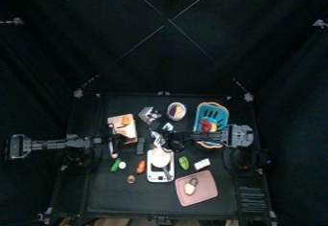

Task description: Place detergent above stove

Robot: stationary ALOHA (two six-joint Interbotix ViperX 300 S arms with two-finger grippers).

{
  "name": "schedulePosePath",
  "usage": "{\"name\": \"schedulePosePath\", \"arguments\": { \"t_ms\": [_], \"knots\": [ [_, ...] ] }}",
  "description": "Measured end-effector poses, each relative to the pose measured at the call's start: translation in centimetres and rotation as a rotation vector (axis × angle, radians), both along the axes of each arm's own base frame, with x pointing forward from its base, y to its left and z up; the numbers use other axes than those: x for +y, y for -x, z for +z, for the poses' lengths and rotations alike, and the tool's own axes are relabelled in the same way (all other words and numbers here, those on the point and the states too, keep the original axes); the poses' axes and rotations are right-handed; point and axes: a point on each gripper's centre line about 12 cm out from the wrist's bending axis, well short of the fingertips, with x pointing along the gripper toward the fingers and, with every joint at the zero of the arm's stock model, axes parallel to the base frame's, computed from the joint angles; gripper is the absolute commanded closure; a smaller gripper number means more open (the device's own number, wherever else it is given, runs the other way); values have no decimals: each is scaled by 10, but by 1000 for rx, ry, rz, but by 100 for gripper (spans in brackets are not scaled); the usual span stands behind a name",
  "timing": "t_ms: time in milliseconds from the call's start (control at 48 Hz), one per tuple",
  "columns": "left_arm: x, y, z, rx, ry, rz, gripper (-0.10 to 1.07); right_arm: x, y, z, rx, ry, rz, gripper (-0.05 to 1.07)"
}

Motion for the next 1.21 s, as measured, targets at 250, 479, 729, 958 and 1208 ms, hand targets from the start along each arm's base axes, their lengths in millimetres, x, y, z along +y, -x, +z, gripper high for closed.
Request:
{"name": "schedulePosePath", "arguments": {
  "t_ms": [250, 479, 729, 958, 1208],
  "knots": [
    [0, 0, 0, -2, 1, 1, 48, -1, -3, 4, -10, 3, 1, 10],
    [-1, 0, 0, -3, 4, -1, 48, 0, -2, 8, -18, -5, -7, 11],
    [-15, -5, 5, -22, 14, -72, 48, 7, 2, 40, -82, 5, 6, 11],
    [-37, -13, 13, -54, 75, -152, 48, 37, 13, 51, -89, -15, 50, 11],
    [-53, -15, 16, -66, 128, -209, 48, 106, 39, 73, -91, -70, 156, 11]
  ]
}}
